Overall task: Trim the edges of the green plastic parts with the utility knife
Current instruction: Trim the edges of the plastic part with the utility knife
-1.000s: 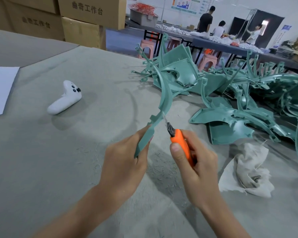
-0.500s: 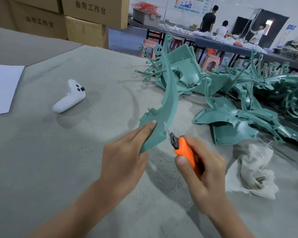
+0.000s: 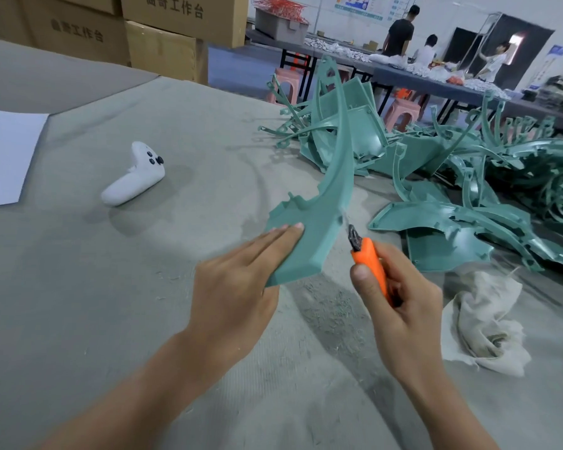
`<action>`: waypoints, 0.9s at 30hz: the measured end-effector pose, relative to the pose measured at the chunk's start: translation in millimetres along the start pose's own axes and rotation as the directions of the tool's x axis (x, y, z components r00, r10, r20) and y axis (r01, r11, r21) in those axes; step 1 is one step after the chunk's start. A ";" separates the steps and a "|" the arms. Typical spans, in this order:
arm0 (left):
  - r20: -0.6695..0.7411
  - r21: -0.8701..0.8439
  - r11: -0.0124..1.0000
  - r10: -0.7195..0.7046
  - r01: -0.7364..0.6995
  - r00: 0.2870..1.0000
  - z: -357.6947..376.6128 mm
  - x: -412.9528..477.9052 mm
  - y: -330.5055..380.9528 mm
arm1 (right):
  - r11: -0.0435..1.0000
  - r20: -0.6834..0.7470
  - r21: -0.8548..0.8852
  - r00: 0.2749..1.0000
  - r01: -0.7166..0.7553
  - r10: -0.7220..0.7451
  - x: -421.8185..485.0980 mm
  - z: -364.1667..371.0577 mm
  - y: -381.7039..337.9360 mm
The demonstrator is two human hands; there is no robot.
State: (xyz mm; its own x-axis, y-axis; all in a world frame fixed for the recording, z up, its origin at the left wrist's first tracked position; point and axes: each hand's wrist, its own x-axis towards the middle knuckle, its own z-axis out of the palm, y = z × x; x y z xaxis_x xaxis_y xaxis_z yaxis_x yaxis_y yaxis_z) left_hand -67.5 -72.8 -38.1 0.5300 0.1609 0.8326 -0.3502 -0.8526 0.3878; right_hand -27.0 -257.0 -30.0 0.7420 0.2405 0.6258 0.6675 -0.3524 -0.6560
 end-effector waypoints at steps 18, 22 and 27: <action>0.131 0.022 0.974 -0.227 0.226 0.965 0.2 0.1 3.4 | 0.997 0.087 0.080 0.996 -0.018 0.011 -0.9 8.4 -8.5; 0.125 -0.045 0.984 -0.165 0.172 0.978 1.9 -4.0 6.2 | 0.994 0.024 0.058 0.996 -0.092 0.090 6.4 5.2 -2.0; 0.131 -0.045 0.987 -0.146 0.153 0.981 3.0 -5.7 5.2 | 0.998 0.000 -0.004 0.998 -0.065 0.065 9.1 6.3 3.7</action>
State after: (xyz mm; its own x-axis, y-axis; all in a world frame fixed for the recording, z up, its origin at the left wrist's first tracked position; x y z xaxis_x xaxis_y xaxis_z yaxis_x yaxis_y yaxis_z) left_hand -70.0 -79.7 -41.9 0.6718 0.2176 0.7080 -0.2994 -0.7945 0.5283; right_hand -17.4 -250.4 -29.4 0.7837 0.2173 0.5819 0.6178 -0.3704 -0.6937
